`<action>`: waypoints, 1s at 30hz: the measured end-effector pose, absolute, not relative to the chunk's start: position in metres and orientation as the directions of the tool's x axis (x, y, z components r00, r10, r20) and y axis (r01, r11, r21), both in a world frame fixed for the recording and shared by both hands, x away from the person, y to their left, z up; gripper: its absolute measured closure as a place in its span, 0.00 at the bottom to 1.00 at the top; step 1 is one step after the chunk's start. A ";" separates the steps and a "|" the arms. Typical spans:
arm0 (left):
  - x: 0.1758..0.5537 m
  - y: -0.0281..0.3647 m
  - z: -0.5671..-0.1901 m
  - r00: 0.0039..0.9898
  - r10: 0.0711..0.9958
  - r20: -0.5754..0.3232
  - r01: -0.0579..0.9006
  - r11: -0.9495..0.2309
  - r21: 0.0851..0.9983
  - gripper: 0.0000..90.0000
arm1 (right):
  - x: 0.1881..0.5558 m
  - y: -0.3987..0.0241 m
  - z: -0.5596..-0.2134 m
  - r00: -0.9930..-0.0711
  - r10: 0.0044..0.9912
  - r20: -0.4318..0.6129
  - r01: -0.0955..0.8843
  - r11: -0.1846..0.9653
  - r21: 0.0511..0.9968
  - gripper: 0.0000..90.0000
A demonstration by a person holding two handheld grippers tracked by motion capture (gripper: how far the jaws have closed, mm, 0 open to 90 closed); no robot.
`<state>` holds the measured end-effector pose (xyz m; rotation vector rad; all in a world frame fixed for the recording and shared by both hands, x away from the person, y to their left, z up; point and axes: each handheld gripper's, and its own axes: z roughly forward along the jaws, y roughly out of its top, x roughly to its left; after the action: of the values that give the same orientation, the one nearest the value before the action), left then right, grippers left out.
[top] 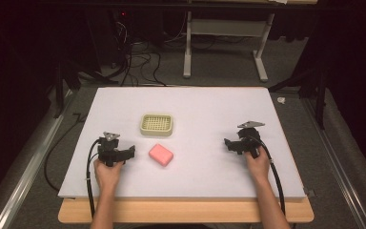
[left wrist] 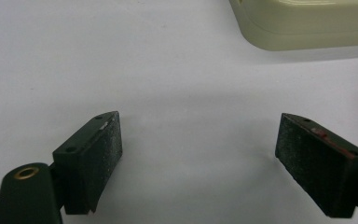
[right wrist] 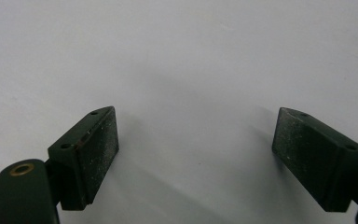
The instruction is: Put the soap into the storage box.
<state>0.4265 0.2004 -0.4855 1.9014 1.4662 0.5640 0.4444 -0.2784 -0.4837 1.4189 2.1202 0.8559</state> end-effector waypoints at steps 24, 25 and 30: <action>0.402 0.188 -0.465 0.382 0.924 -0.016 0.608 -0.238 0.758 0.16 | 0.444 -0.278 -0.484 -0.372 0.928 -0.026 0.650 0.280 0.706 0.17; 0.400 0.187 -0.464 0.387 0.922 -0.018 0.599 -0.237 0.765 0.16 | 0.444 -0.278 -0.484 -0.372 0.928 -0.025 0.651 0.280 0.706 0.17; 0.395 0.182 -0.460 0.411 0.912 -0.019 0.586 -0.248 0.771 0.16 | 0.444 -0.278 -0.484 -0.372 0.928 -0.027 0.650 0.281 0.706 0.17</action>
<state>0.3948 0.1824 -0.4602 1.9501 1.2729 0.5769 0.4444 -0.2784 -0.4837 1.4170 2.1198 0.8545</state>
